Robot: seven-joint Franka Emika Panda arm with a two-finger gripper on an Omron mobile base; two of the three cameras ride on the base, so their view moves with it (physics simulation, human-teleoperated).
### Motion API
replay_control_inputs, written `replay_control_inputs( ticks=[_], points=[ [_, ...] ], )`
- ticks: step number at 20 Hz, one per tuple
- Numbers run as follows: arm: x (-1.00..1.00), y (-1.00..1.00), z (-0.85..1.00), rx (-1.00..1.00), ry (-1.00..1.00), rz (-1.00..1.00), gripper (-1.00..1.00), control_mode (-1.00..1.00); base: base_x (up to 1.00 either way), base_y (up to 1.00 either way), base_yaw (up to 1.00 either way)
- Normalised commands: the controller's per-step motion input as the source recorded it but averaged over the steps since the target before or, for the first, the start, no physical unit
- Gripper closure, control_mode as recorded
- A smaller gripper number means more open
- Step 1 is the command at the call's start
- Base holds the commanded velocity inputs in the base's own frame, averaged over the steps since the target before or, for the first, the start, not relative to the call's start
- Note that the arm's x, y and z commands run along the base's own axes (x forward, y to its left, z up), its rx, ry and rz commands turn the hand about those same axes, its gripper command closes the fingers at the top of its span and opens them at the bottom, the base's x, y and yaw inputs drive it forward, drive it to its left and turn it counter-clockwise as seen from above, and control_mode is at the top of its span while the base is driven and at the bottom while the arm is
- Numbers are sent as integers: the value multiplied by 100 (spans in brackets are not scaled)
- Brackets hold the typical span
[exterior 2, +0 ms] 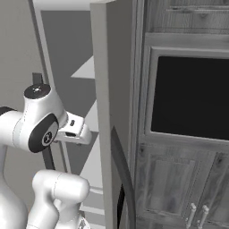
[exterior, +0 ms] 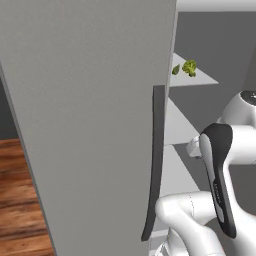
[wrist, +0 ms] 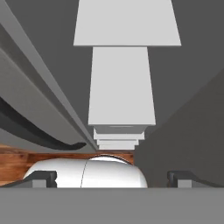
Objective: Take the lemon wedge, broccoli, and lemon from the freezer and place them in the bowl on the counter.
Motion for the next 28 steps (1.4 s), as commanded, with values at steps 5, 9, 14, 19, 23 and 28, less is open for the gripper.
replay_control_inputs(
  ticks=[5, 9, 14, 19, 23, 28],
  points=[
    [0, 0, 0, 0, 0, 0, -100, 100, 1, -24, 0],
    [0, 0, 0, 0, 0, 0, -100, -100, 0, 0, 0],
    [0, 0, 18, 0, -13, 0, -100, -100, 0, 0, 0],
    [0, 0, 42, 0, -16, 0, -100, -100, 0, 0, 0],
    [5, -1, 38, 0, -10, 0, -100, -100, 0, 0, 0],
    [14, -3, 28, 0, -1, 0, -100, -100, 0, 0, 0]
  ],
)
